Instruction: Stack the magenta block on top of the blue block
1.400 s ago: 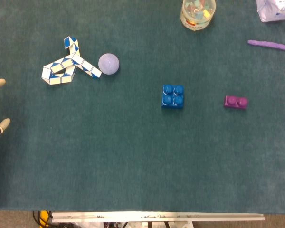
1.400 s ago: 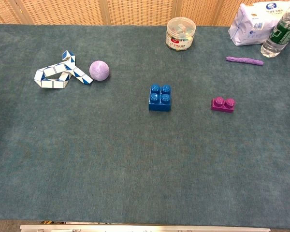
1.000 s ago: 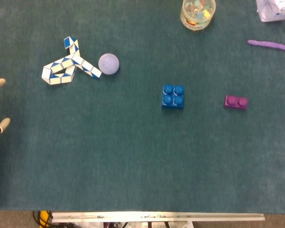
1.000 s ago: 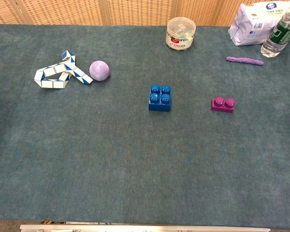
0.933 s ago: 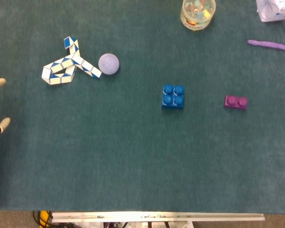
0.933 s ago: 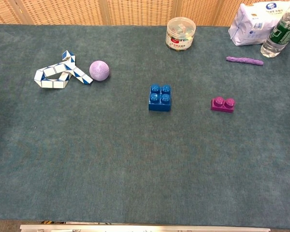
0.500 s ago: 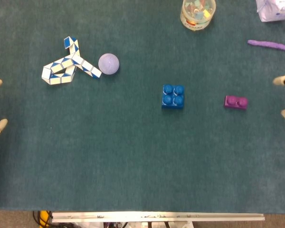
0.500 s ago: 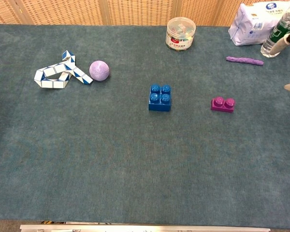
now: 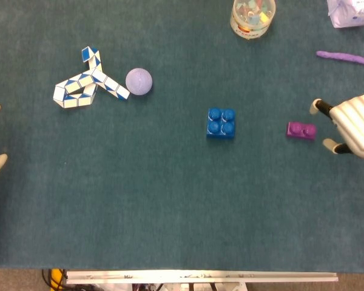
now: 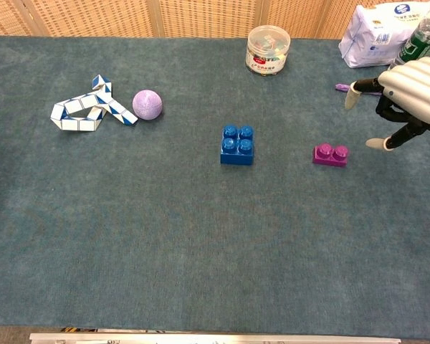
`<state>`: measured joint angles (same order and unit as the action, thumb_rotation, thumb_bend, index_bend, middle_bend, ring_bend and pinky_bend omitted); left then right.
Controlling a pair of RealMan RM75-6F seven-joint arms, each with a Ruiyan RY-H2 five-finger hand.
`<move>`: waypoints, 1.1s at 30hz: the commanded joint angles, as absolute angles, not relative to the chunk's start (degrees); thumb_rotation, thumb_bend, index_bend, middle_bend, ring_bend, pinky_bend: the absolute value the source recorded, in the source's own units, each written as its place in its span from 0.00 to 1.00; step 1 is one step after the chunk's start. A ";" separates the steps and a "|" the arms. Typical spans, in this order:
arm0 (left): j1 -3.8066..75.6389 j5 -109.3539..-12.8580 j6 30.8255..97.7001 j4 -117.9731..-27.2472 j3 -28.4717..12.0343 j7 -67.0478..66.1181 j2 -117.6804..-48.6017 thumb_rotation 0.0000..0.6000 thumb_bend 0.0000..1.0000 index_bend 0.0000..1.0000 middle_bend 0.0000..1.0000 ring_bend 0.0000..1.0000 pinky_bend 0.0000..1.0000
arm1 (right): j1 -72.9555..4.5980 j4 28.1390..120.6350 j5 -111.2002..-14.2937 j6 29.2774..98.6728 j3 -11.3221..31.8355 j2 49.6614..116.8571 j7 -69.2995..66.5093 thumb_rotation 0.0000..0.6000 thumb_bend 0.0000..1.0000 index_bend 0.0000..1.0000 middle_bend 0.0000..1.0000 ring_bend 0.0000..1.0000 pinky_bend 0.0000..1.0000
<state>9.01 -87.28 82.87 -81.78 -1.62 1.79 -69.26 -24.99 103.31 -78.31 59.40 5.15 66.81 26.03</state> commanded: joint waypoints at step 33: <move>9.08 -87.34 82.24 -81.47 -1.30 2.37 -69.54 1.00 0.15 0.20 0.16 0.16 0.16 | -32.39 87.93 -59.46 55.18 4.03 84.03 39.24 1.00 0.13 0.41 1.00 1.00 1.00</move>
